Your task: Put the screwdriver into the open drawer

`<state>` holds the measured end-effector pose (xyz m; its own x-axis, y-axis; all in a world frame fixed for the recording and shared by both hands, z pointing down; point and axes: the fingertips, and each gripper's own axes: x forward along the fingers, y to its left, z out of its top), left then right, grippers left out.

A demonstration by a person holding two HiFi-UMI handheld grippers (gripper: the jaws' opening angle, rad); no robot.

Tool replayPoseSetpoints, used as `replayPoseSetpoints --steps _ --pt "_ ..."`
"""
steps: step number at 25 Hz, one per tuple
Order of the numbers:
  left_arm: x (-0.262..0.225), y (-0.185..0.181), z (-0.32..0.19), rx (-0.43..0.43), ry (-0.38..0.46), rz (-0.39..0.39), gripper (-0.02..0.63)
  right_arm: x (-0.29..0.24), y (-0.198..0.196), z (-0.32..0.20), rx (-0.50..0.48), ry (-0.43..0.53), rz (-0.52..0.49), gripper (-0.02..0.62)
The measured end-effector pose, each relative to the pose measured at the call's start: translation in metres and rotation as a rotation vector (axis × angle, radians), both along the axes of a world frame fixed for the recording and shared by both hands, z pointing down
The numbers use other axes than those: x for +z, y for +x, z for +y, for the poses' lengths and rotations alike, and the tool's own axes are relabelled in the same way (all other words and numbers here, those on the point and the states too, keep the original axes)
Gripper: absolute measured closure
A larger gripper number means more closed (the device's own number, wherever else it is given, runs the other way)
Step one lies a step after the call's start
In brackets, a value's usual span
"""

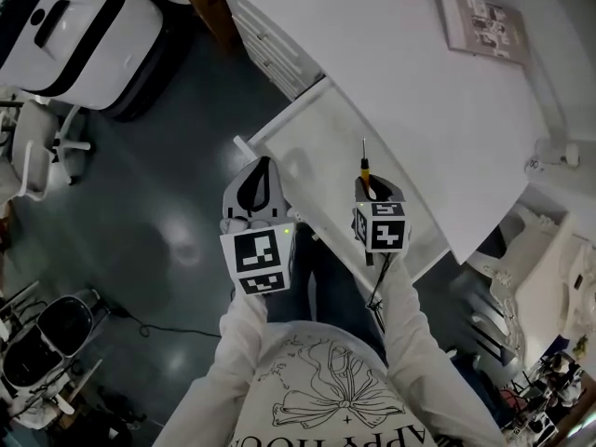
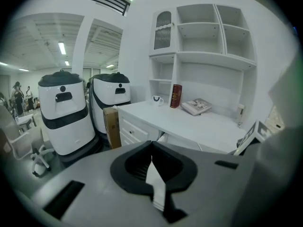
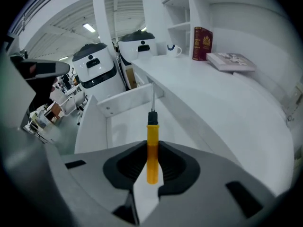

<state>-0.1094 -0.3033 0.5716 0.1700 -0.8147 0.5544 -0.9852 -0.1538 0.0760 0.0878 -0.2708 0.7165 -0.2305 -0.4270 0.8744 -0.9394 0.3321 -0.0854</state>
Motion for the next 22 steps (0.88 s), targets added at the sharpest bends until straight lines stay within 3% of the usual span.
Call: replayPoseSetpoints --steps 10,22 --pt "0.018 -0.006 0.006 -0.011 -0.042 -0.012 0.601 0.061 0.005 0.016 -0.016 -0.156 0.046 0.525" --pt "0.033 -0.009 0.010 -0.037 -0.072 -0.010 0.601 0.095 0.010 0.016 -0.044 -0.235 0.088 0.525"
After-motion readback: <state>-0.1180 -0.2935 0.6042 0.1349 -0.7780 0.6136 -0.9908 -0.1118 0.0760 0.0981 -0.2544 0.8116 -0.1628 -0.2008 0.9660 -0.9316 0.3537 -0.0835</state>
